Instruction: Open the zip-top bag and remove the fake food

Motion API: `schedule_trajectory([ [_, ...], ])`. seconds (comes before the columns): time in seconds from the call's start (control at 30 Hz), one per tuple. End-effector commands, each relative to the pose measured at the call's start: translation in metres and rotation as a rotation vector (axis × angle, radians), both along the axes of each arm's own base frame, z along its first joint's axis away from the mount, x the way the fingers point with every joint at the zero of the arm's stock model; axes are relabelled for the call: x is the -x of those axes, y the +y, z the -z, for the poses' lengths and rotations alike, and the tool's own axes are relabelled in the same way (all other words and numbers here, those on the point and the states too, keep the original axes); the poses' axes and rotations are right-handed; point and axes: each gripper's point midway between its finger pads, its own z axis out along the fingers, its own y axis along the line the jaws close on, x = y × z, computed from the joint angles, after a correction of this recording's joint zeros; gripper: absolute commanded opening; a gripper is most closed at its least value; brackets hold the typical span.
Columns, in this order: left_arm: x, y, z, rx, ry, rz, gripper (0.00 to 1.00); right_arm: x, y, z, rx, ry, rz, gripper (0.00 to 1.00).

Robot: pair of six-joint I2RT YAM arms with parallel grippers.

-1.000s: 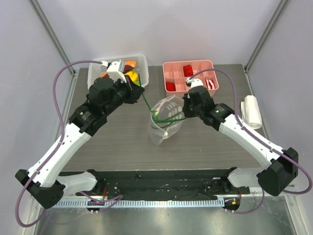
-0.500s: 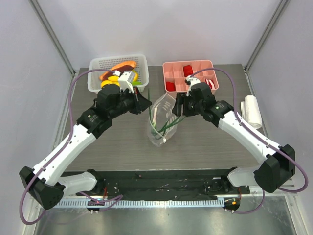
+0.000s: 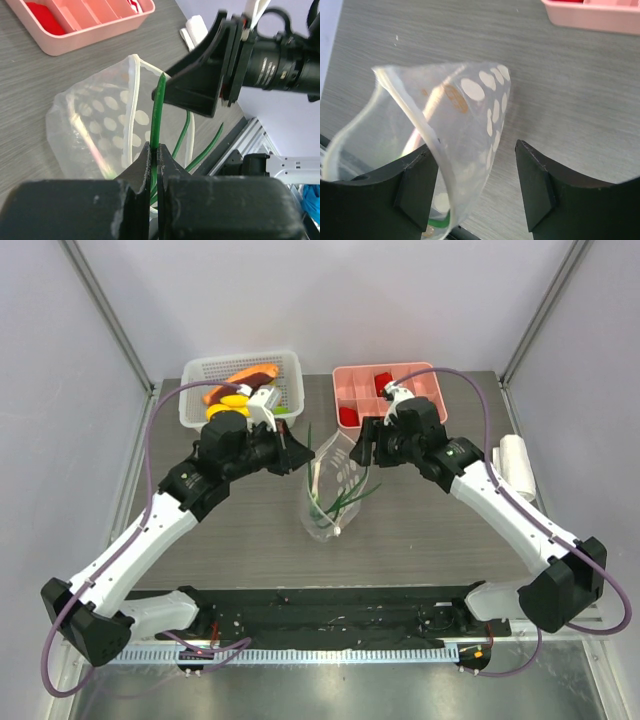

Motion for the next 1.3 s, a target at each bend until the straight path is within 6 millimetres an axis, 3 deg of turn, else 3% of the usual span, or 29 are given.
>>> schedule_trajectory([
  [0.0, 0.003, -0.013, -0.020, 0.045, -0.042, 0.075, 0.00, -0.013, 0.009, -0.033, -0.045, -0.070, -0.012, 0.66],
  [0.07, 0.004, -0.014, -0.017, 0.044, -0.034, 0.086, 0.00, -0.015, 0.007, -0.032, -0.030, -0.078, -0.009, 0.62],
  [0.13, 0.005, -0.013, -0.020, 0.046, -0.042, 0.088, 0.00, -0.014, 0.008, -0.026, -0.021, -0.066, -0.019, 0.47],
  [0.17, 0.006, -0.013, -0.023, 0.050, -0.049, 0.091, 0.00, -0.014, 0.009, -0.022, -0.017, -0.059, -0.026, 0.30],
  [0.3, 0.008, -0.018, -0.041, 0.093, -0.072, 0.117, 0.00, -0.013, 0.012, -0.008, -0.013, -0.036, -0.053, 0.01],
  [0.43, 0.001, -0.026, -0.073, 0.178, -0.096, 0.106, 0.00, -0.010, 0.008, -0.017, -0.013, -0.097, -0.039, 0.01],
  [0.5, 0.000, -0.028, -0.109, 0.246, -0.154, 0.104, 0.00, -0.011, 0.003, -0.021, 0.007, -0.129, -0.020, 0.01],
  [0.6, -0.002, -0.035, -0.142, 0.327, -0.182, 0.122, 0.00, -0.009, -0.002, -0.027, 0.019, -0.157, -0.018, 0.01],
  [0.63, -0.004, -0.034, -0.159, 0.355, -0.201, 0.109, 0.00, -0.010, -0.003, -0.029, 0.025, -0.168, -0.021, 0.01],
  [0.73, -0.024, -0.018, -0.175, 0.378, -0.206, -0.033, 0.00, -0.009, -0.009, -0.035, 0.035, -0.203, 0.003, 0.01],
  [0.8, -0.042, -0.003, -0.168, 0.375, -0.159, -0.161, 0.00, -0.010, -0.016, -0.038, 0.059, -0.228, 0.029, 0.01],
  [0.9, -0.053, -0.003, -0.151, 0.361, -0.111, -0.209, 0.00, -0.008, -0.018, -0.043, 0.062, -0.256, 0.035, 0.01],
  [0.97, -0.057, -0.021, -0.129, 0.338, -0.044, -0.147, 0.00, -0.005, -0.012, -0.049, 0.047, -0.281, 0.023, 0.01],
  [1.07, -0.044, -0.047, -0.126, 0.400, 0.001, 0.014, 0.00, -0.007, -0.010, -0.049, 0.059, -0.266, 0.037, 0.01],
  [1.1, -0.040, -0.050, -0.130, 0.424, -0.005, 0.048, 0.00, -0.010, -0.011, -0.041, 0.077, -0.248, 0.049, 0.01],
  [1.2, -0.026, -0.050, -0.167, 0.494, -0.094, 0.128, 0.00, -0.014, -0.020, -0.031, 0.120, -0.224, 0.103, 0.01],
  [1.27, -0.024, -0.044, -0.172, 0.462, -0.090, 0.126, 0.00, -0.017, -0.030, -0.025, 0.151, -0.208, 0.158, 0.01],
])
